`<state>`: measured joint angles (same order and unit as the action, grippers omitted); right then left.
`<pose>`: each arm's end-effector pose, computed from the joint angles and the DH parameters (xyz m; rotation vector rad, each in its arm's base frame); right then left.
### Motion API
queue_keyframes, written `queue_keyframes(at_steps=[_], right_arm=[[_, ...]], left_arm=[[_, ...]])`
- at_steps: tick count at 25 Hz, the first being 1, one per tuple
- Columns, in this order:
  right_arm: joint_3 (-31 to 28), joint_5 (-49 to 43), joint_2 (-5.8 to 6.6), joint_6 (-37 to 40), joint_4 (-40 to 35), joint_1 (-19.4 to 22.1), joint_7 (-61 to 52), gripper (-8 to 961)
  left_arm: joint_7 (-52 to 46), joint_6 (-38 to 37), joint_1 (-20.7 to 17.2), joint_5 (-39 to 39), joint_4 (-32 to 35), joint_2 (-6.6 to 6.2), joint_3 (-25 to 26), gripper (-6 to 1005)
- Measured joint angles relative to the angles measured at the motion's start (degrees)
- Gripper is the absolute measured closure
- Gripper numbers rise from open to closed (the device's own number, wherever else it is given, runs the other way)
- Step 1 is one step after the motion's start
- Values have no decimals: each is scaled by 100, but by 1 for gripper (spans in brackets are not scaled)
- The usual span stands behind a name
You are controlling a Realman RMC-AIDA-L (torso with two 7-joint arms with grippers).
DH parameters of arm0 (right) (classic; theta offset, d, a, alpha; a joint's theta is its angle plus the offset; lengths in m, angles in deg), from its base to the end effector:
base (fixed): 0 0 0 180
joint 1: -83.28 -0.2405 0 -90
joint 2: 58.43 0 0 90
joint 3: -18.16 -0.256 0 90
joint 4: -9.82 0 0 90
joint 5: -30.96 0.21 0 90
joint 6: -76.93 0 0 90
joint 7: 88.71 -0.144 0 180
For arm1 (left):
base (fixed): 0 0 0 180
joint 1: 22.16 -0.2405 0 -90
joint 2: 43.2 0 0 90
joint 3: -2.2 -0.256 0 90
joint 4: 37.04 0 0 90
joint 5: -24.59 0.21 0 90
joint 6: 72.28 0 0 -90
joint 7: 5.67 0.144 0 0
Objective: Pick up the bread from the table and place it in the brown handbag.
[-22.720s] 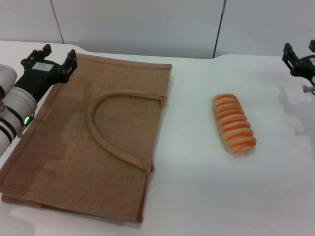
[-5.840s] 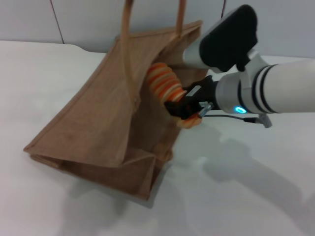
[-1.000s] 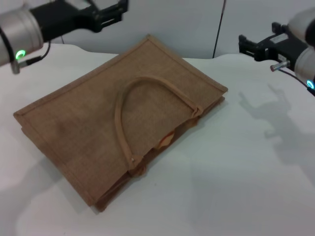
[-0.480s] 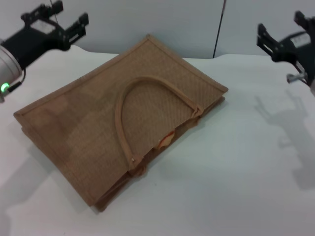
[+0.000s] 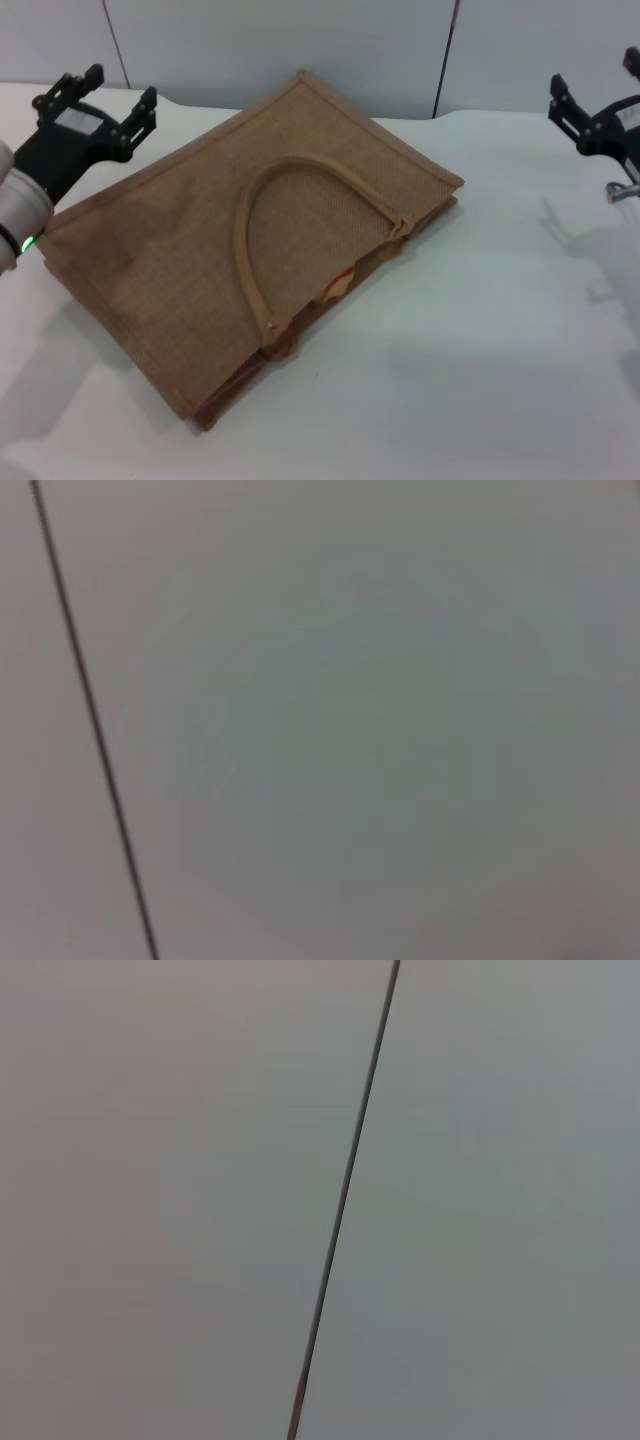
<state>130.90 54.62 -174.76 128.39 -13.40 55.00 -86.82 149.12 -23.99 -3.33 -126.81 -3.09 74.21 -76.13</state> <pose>0.2701 0.3882 -0.0136 -1.7710 0.2743 0.5906 -0.3019 0.3717 0.0301 -1.8135 -0.3481 -0.6033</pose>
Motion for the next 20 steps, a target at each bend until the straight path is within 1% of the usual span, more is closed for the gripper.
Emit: queue_keyframes(at_steps=[4,9,13,20], right_arm=[[38,3,13,-4,277,-39,-409,69],[51,7,3,212,357,192,-428,70],[82,7,-10,378,407,274,-434,74],[88,7,-12,328,454,255,-644,74]], left_arm=[[301,218,19,-539,-445,5,-180,307],[503,550,131,-936,-1047,6,-241,307],[563,718,174,-1086,-1329,9,-259,308],[590,838,364,-1174,-1646,9,-271,308]])
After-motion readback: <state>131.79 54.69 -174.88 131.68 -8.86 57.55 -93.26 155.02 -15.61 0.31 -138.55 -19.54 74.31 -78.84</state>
